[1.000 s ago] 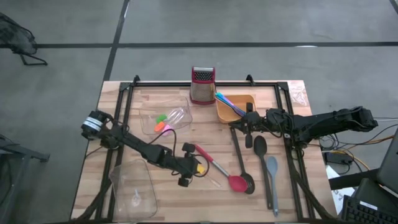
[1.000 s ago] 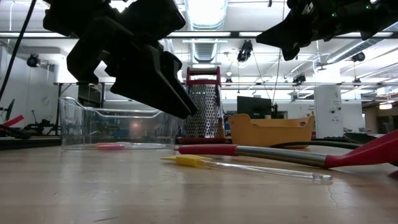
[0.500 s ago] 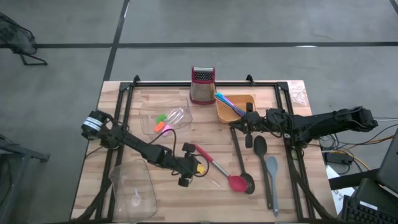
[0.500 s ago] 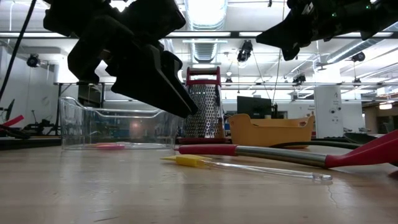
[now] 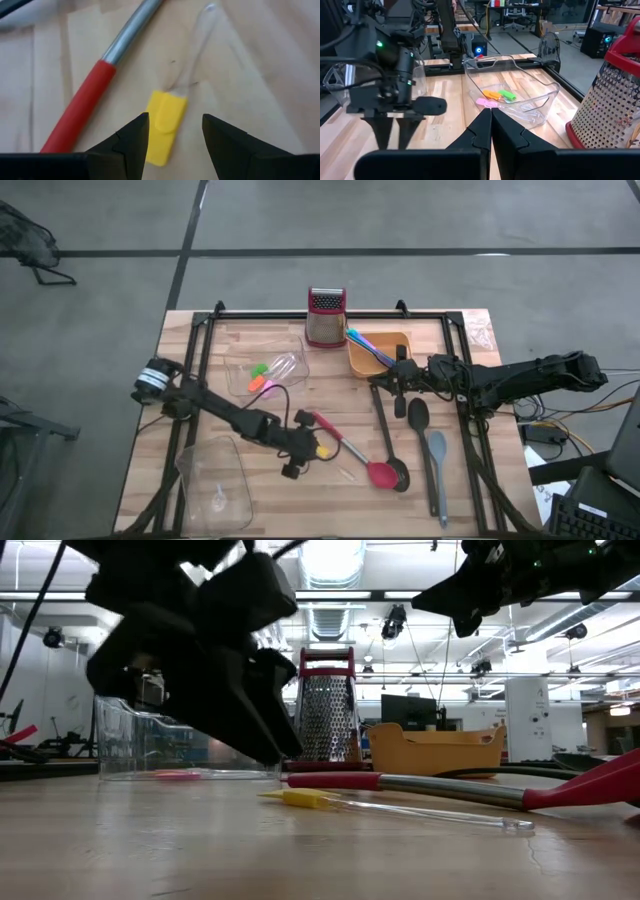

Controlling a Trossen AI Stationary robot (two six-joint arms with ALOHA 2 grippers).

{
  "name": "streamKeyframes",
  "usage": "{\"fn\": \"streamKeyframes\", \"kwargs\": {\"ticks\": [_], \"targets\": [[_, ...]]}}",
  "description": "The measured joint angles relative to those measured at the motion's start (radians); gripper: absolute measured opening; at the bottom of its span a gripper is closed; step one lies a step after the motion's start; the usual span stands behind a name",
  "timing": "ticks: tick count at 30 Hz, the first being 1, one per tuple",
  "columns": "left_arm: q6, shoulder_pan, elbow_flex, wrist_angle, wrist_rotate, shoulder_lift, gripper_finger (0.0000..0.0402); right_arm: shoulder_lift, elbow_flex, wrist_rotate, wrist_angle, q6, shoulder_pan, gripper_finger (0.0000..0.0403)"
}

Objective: Pick & Place Kitchen Items
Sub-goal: Put the yellow spatula into the top transparent bin

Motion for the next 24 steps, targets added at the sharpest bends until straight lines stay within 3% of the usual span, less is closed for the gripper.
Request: {"fn": "streamKeyframes", "kwargs": {"ticks": [6, 16, 24], "targets": [[0.003, 0.023, 0.001, 0.003, 0.0, 0.014, 0.0197, 0.0, 0.0, 0.0, 0.0, 0.0, 0.0, 0.0008], [0.005, 0.042, 0.017, 0.007, -0.001, 0.074, 0.0254, 0.0, 0.0, 0.0, 0.0, 0.0, 0.0, 0.0008], [-0.014, 0.053, 0.031, 0.019, 0.049, 0.112, 0.0252, 0.0, 0.0, 0.0, 0.001, 0.0, 0.0, 0.0008]]}}
